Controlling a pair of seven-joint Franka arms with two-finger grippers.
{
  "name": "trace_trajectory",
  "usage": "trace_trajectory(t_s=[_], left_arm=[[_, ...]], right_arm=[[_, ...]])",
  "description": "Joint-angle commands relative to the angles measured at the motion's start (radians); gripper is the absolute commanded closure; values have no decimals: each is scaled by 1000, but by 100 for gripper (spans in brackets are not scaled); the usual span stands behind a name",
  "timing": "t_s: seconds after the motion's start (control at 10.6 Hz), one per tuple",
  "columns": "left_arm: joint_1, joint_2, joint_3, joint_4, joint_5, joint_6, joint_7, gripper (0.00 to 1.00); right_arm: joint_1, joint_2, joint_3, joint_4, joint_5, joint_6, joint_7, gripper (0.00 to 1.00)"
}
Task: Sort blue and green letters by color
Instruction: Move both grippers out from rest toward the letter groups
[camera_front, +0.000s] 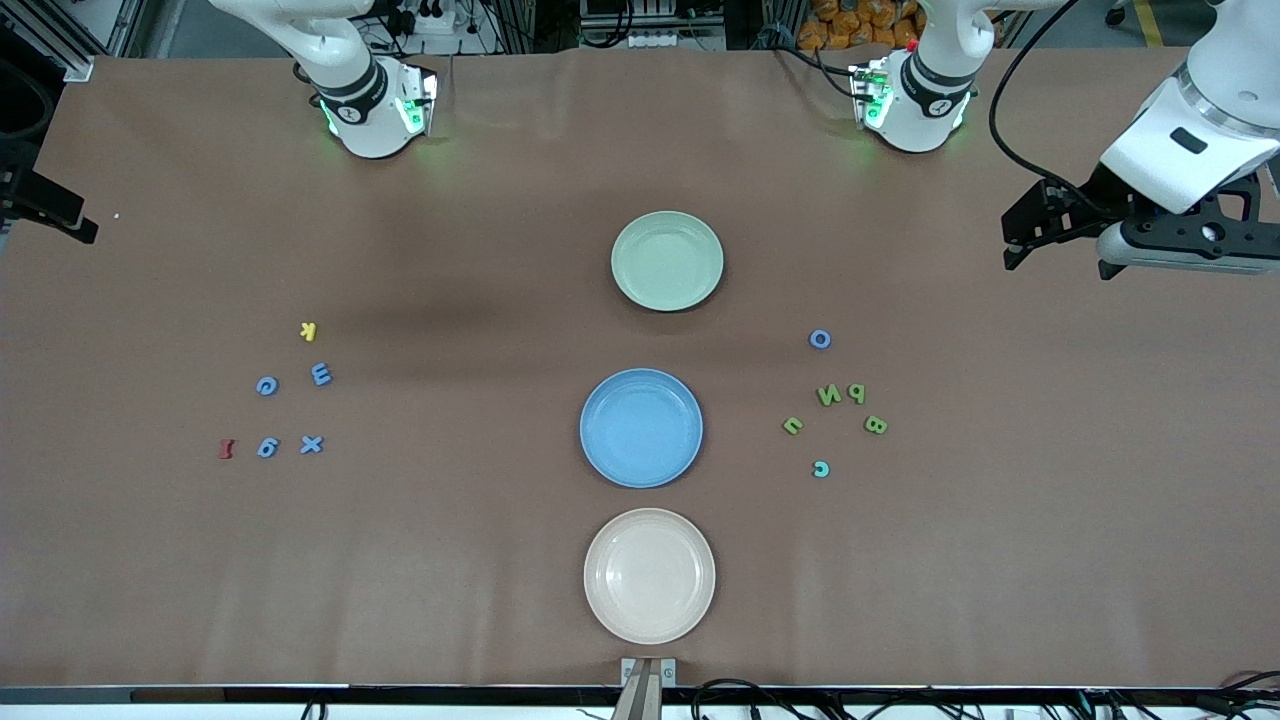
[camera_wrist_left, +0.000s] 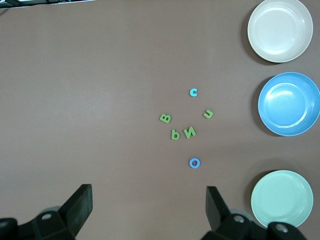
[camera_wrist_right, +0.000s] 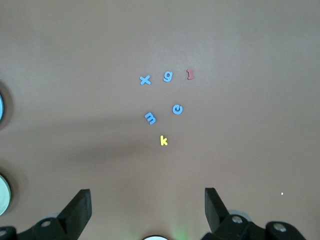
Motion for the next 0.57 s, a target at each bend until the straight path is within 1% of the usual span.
trace_trajectory(t_s=[0.0,0.47], left_arm=[[2,-1,-4,-1,27,6,22,0],[5,2,-6,-4,24,-12,28,0]], right_arm=[[0,-1,2,4,-9,-6,0,0],[2,8,2,4,-8,-6,3,0]])
